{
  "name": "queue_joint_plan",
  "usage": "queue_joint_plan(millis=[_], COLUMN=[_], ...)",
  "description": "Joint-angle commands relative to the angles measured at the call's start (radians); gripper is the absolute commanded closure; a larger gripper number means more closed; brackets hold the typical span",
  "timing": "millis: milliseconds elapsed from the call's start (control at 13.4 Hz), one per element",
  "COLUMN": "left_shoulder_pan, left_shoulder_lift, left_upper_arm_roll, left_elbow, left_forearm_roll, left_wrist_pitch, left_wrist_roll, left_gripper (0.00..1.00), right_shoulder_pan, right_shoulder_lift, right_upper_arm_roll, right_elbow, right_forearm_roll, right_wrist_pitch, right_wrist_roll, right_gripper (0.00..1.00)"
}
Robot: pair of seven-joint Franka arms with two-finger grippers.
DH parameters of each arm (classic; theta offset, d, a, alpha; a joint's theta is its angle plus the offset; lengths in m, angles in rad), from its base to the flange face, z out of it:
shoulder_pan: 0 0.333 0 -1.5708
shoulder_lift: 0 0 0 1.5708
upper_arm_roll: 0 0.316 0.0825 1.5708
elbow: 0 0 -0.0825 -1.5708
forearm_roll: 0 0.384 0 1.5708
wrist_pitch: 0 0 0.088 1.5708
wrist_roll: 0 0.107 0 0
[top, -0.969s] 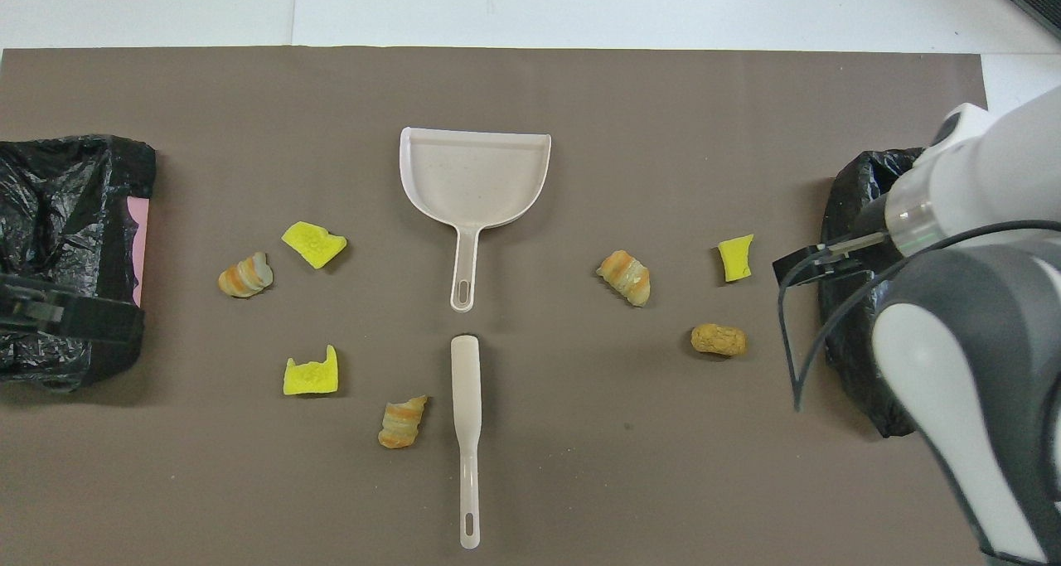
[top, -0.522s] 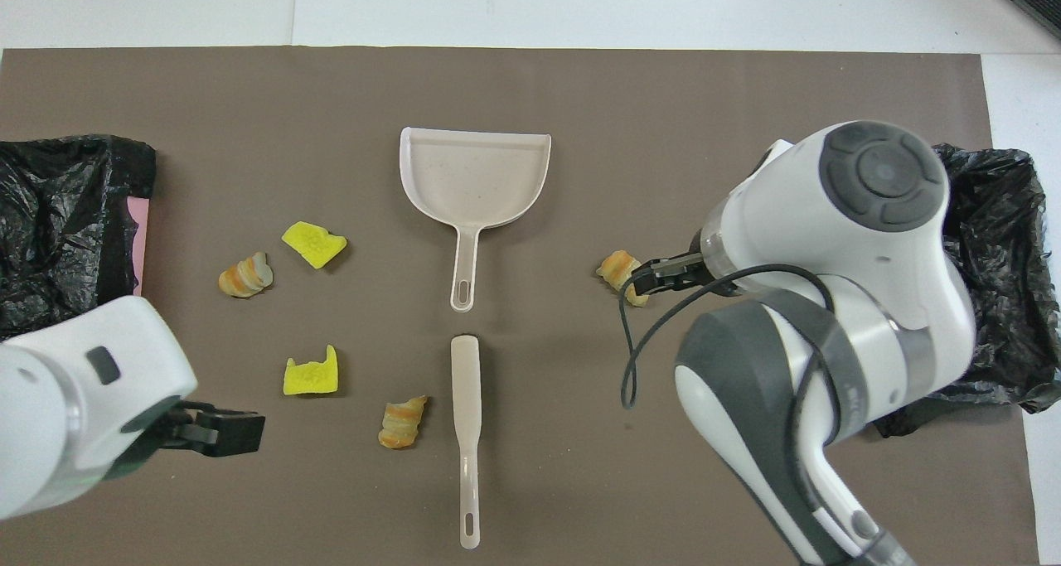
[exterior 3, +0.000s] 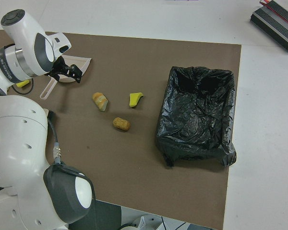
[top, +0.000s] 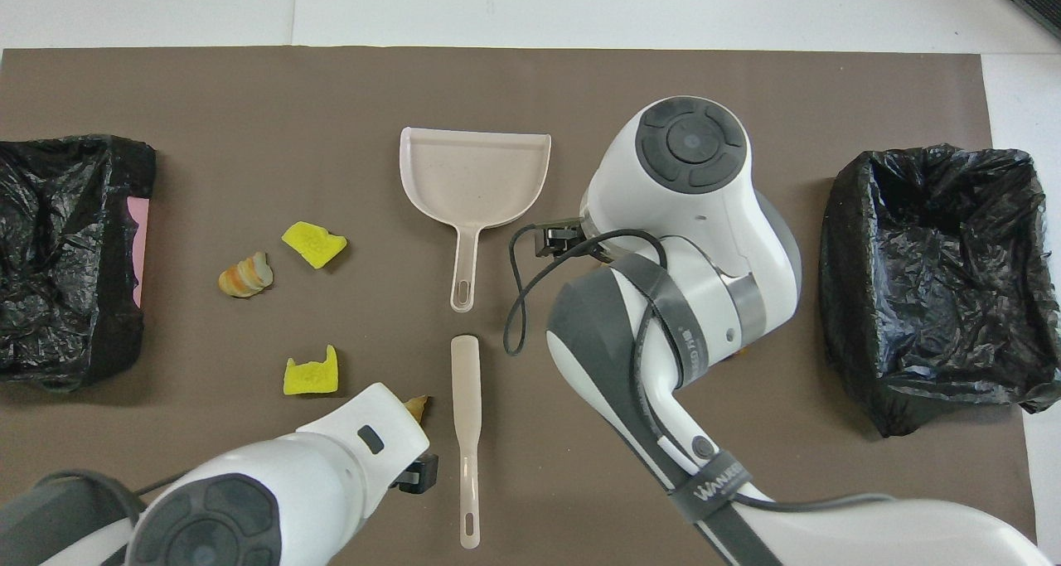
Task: Sweep and dump trash in bin
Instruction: 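Grasp the dustpan handle with the right gripper and lift it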
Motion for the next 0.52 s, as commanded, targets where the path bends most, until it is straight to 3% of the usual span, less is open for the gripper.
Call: queue_joint_plan(millis=[0, 149, 447], left_shoulder_pan=[-0.076, -0.134, -0.213], left_shoulder_lift=[-0.026, -0.004, 0.166], left_upper_arm_roll=[0.019, 0.019, 0.019], left_elbow=[-0.104, -0.162, -0.185], left_forearm_roll=[-0.016, -0.016, -0.016], left_wrist_pitch=[0.111, 0.208, 0.389], left_wrist_roll=[-0.083, -0.150, -0.270], left_gripper=[0.00, 0.00, 0.00], right_shoulder_pan=[0.046, 0.079, 0.142], right_shoulder_lift=[0.136, 0.214, 0.307], right_upper_arm_roll=[-0.004, -0.005, -0.011], right_elbow=[0.149, 0.224, 0.268], right_forearm_roll=[0.014, 0.004, -0.002], right_wrist_pitch=[0.028, 0.053, 0.132], right_wrist_roll=[0.067, 0.118, 0.231], right_gripper=[0.00, 0.00, 0.00])
